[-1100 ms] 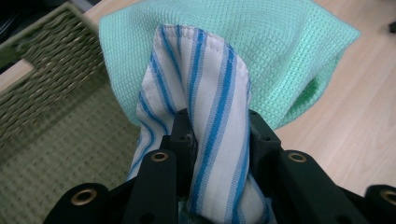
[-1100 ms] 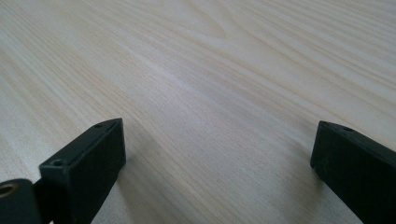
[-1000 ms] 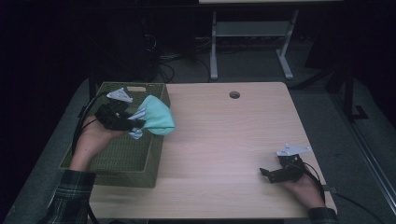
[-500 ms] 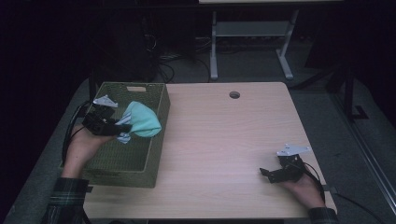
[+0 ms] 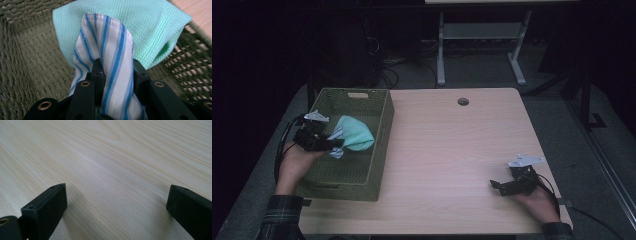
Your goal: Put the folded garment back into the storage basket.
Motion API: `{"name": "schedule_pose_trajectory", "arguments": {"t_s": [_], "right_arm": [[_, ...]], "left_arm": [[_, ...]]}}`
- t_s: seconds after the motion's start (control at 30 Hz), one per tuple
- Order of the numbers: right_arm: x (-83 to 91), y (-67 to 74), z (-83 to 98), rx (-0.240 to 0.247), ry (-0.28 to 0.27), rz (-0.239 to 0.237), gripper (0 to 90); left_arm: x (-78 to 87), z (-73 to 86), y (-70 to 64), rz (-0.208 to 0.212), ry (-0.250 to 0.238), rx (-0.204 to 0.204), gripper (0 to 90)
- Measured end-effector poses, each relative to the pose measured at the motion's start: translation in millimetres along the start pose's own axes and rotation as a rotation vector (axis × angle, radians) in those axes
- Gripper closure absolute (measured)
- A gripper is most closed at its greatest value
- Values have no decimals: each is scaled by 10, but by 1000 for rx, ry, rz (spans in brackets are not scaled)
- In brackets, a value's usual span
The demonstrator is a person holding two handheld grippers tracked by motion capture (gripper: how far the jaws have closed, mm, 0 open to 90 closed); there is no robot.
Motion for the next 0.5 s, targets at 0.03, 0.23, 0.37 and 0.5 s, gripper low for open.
{"name": "schedule_pose_trajectory", "arguments": {"t_s": [0.03,0.23,0.37,0.5], "right_arm": [[-1,-1,0,1,-1,0,30],[-1,-2,0,2,-1,0,30],[-1,-1,0,2,-1,0,30],[-1,-1,0,2,-1,0,30]], "left_arm": [[-17,19,16,-1,4,1,684],[-118,107,81,-3,3,15,683],[-199,164,128,-5,12,17,682],[-278,227,162,-6,15,28,681]]}}
Point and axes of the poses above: each handheld gripper's, and its own axes: x roughly backward along the jaws, z roughly out of its underside, y roughly to its left, the point moved 5 cm from there along -x, roughly forward along the jaws, and after that the axes turned 9 degrees about z, right-handed, at the moved point
